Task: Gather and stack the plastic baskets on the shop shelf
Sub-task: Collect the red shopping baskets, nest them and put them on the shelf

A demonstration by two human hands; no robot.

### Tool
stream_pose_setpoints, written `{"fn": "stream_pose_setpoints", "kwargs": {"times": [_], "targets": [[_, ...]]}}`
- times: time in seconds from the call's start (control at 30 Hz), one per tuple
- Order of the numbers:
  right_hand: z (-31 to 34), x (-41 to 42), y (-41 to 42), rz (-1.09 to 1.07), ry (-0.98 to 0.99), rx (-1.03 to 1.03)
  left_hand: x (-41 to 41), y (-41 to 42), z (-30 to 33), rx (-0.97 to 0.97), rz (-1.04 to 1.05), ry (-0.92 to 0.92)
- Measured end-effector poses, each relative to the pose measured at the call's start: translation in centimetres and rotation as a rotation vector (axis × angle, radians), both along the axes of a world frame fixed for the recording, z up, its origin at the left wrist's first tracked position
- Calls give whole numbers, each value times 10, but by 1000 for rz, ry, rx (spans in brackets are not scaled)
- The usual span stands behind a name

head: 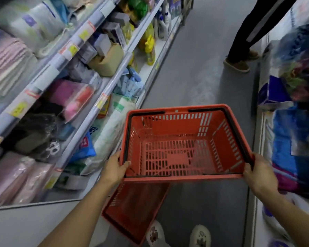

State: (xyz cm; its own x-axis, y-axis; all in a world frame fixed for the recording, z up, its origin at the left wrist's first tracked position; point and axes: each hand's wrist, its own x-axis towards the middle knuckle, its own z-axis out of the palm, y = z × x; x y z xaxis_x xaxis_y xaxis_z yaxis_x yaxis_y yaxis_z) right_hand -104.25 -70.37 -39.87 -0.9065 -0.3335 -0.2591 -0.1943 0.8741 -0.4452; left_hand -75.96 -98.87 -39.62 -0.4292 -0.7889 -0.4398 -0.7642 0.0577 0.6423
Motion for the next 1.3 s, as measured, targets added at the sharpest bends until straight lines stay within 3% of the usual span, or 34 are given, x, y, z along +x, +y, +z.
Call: {"fn": "stream_pose_setpoints", "kwargs": {"times": [0.3, 0.63, 0.97, 1.17, 1.3], "targets": [[-87, 21, -63, -56, 45, 9, -28, -111, -78, -23, -99, 8], [-220, 42, -112, -99, 16, -12, -38, -177, -203, -5, -92, 85], [-302, 17, -141, -153, -39, -117, -96, -211, -279, -51, -48, 172], [-337, 20, -143, -199, -100, -170, -98, -206, -319, -10, 26, 141], [-351, 19, -140, -130, -174, -116, -85, -199, -343, -21, -59, 76]]}}
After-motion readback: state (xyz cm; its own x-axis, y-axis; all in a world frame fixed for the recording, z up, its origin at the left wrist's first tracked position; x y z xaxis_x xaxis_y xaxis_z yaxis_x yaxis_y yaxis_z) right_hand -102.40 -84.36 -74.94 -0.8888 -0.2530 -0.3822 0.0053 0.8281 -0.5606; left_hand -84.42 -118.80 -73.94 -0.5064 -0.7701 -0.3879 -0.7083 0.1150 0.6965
